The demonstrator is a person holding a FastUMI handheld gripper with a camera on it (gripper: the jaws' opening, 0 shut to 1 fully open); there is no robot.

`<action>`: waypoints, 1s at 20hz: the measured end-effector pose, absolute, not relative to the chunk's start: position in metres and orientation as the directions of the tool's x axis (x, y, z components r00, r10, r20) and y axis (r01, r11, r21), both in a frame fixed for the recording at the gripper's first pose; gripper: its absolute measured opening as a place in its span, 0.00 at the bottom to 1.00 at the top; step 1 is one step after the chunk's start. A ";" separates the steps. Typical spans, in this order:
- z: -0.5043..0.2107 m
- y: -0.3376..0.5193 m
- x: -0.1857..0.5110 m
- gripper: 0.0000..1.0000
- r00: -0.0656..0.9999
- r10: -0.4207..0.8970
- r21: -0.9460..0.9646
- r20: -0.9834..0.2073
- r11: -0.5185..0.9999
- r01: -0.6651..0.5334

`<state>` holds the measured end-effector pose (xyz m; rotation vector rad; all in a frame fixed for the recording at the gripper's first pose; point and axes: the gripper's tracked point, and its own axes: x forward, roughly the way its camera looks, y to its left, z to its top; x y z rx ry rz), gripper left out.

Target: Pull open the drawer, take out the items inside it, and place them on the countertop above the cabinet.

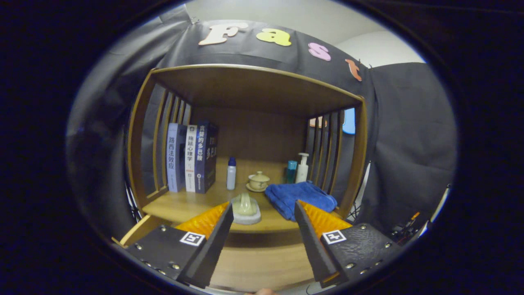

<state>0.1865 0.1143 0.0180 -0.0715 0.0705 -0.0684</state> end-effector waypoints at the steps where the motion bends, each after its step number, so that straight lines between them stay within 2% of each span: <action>1: 0.011 0.116 0.176 0.89 0.995 -0.063 -0.069 -0.073 0.996 0.058; 11: -0.062 0.107 0.095 0.89 0.987 -0.020 -0.032 -0.160 0.999 0.015; 20: -0.123 0.091 0.072 0.89 0.962 -0.019 0.010 -0.271 1.000 0.022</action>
